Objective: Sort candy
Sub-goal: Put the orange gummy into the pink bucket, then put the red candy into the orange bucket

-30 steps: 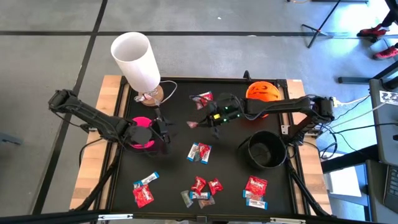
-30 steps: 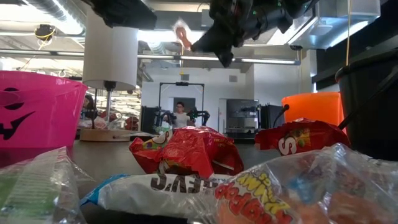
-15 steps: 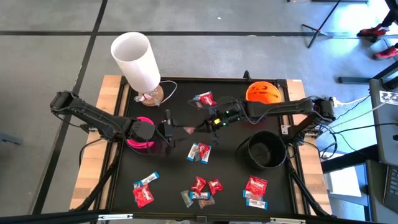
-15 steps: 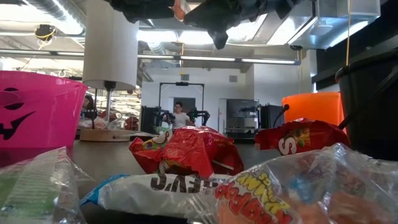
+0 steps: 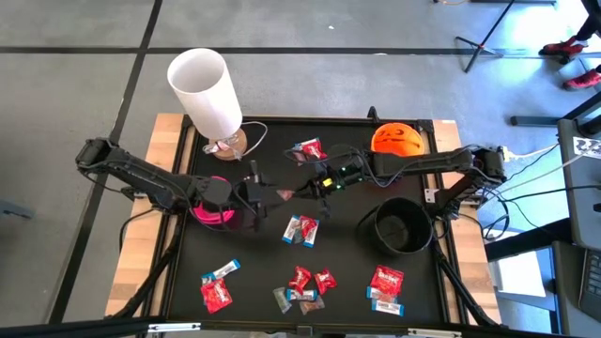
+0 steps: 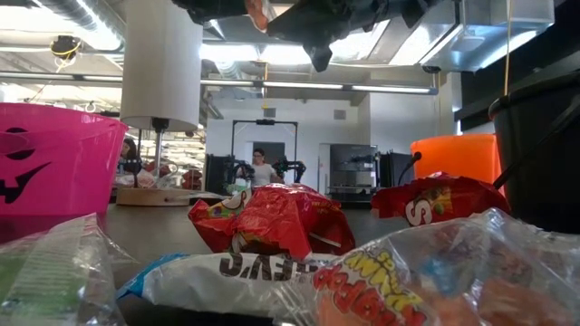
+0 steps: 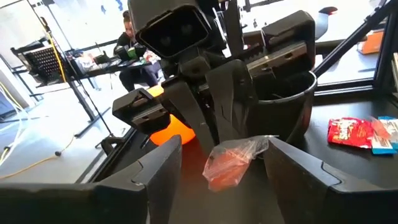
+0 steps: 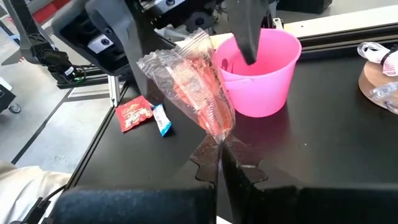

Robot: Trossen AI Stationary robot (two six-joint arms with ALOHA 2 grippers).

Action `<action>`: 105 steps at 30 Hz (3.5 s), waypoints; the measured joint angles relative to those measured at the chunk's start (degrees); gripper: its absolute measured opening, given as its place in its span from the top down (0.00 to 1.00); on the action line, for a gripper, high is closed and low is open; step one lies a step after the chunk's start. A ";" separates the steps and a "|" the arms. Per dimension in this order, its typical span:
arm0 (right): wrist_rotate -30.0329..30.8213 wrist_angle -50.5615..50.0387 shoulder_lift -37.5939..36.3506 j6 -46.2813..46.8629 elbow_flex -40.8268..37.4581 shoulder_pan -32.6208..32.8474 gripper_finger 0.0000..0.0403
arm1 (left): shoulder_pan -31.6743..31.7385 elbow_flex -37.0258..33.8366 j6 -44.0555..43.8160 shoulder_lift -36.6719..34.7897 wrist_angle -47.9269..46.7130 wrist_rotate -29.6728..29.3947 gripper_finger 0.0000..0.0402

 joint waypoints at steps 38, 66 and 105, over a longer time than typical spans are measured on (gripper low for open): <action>2.50 -3.26 0.02 -1.63 0.00 1.75 0.53 | -0.35 17.61 -29.76 -10.51 -68.82 -1.02 0.99; 13.87 -9.87 0.02 -7.33 0.00 1.75 0.52 | -0.36 20.87 -51.93 -10.76 -94.44 -3.70 0.61; 30.44 -10.73 20.03 4.72 0.00 -19.13 0.52 | -7.85 -0.70 -10.11 -18.18 -17.57 -12.92 0.62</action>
